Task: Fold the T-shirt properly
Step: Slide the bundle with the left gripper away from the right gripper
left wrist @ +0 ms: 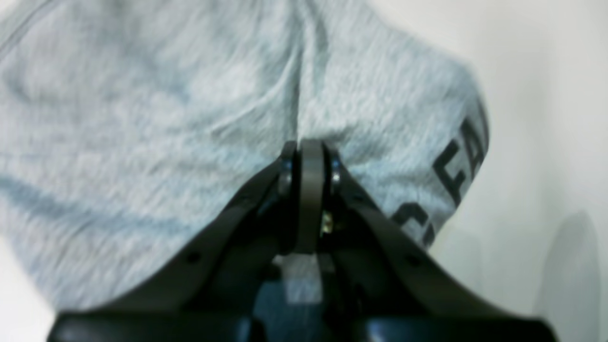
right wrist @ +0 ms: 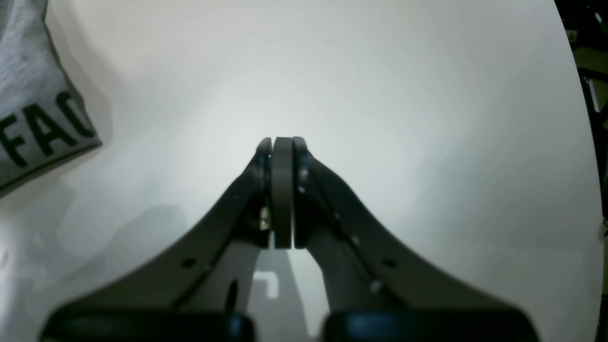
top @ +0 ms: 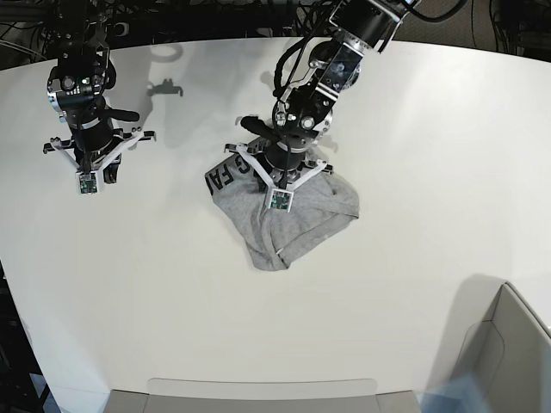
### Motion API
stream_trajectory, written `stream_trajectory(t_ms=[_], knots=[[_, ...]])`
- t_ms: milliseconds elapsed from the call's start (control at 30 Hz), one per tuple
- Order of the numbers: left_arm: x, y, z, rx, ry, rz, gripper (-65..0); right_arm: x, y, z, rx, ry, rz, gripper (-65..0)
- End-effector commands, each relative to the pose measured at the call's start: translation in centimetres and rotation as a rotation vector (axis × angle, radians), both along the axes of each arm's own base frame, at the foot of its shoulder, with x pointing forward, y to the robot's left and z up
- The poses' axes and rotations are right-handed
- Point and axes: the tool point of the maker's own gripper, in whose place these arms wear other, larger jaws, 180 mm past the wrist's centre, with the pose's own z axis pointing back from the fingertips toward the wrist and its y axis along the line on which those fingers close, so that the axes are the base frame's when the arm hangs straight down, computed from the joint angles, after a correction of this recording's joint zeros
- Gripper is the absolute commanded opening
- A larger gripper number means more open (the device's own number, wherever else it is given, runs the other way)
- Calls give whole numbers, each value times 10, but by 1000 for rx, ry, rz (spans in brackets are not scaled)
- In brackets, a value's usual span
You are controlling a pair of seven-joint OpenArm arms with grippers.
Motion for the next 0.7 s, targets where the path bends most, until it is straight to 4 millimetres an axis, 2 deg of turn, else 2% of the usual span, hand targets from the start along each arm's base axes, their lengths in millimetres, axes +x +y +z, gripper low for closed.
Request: stream_trajectory(t_ms=[0, 133, 333, 433, 533, 667], knots=[[-7, 9, -11, 26, 36, 15, -632, 6, -2, 13, -15, -48, 7, -650], [-26, 50, -36, 124, 81, 13, -632, 6, -2, 13, -15, -48, 9, -650], [-53, 133, -63, 311, 136, 3, -632, 5, -1, 12, -12, -46, 8, -650], [-58, 174, -65, 404, 146, -6, -632, 7, 2, 13, -7, -50, 13, -650], [-58, 211, -62, 487, 146, -7, -632, 6, 15, 8, 1, -37, 51, -650], [-56, 245, -55, 562, 142, -5, -632, 5, 29, 4, 18, -26, 84, -650]])
